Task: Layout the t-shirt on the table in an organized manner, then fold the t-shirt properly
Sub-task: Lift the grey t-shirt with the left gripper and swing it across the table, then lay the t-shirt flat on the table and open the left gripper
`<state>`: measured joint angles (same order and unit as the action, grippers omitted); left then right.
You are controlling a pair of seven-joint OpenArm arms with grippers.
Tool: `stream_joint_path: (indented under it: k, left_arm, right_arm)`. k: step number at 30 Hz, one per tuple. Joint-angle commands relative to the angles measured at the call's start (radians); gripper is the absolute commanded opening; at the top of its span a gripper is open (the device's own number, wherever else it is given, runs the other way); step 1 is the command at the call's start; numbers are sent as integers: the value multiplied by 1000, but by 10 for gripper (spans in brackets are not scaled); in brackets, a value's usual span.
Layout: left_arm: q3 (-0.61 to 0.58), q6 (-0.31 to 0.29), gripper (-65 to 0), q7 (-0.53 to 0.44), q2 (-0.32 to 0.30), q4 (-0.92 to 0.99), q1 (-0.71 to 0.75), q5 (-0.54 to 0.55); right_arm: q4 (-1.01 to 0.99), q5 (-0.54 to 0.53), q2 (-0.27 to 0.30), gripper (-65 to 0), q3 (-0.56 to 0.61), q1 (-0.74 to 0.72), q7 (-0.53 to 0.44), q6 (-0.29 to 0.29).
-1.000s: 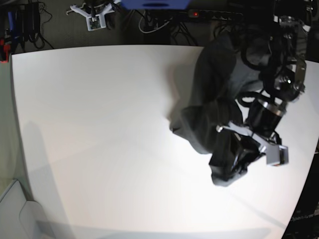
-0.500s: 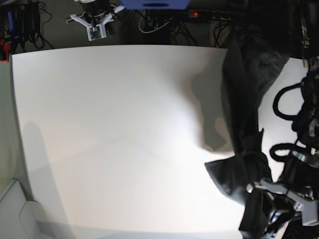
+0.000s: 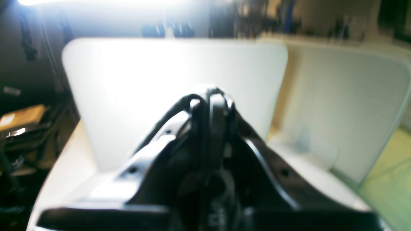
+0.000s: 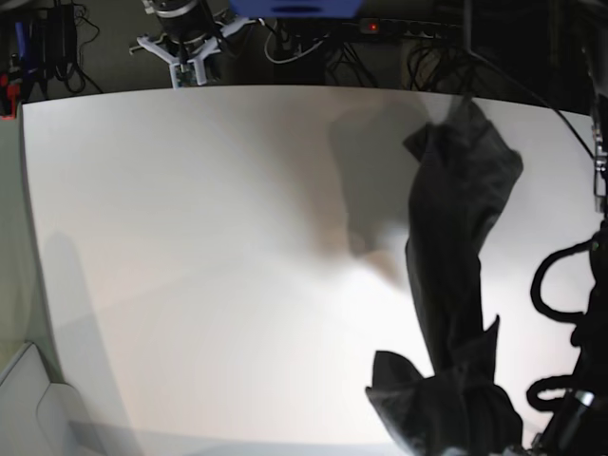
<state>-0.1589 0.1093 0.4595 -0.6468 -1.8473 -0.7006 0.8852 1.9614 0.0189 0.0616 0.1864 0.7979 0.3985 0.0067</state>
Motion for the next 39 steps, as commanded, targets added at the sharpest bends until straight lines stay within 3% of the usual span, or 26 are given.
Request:
stream_joint_path:
  k: [1, 4, 10, 13, 17, 21, 24, 31, 34, 39]
  left_arm:
    - [11, 2, -644, -28, 2, 2, -50, 4]
    - [0, 2, -644, 29, 63, 25, -115, 4]
    - [-149, 0, -644, 52, 143, 70, -133, -56]
    - [-196, 0, -644, 54, 219, 137, -89, -79]
    - [-262, 0, -644, 54, 356, 183, -64, -206]
    - [-265, 0, -644, 54, 443, 150, -12, -292]
    - [-273, -1, -642, 54, 468, 136, -1, -303]
    - [-285, -1, -636, 71, 456, 38, 69, -297]
    - [-284, -1, -562, 166, 456, -28, 117, -295]
    - [-296, -1, -323, 244, 467, -121, 210, -295]
  right_arm:
    - [19, -20, -9, -650, 0, 2, -46, -1]
    - [20, -20, -12, -650, 0, -16, -9, -1]
    - [22, -20, -12, -650, 0, -35, 35, -1]
    - [22, -20, -12, -650, 0, -50, 38, -1]
    - [22, -20, -12, -650, 0, -56, 38, -1]
    - [22, -20, -12, -650, 0, -59, 38, -1]
    - [22, -20, -12, -650, 0, -62, 38, -1]
    - [22, -20, -12, -650, 0, -62, 38, -1]
    - [22, -20, -10, -650, 0, -62, 38, -1]
    - [22, -20, -10, -650, 0, -64, 38, -1]
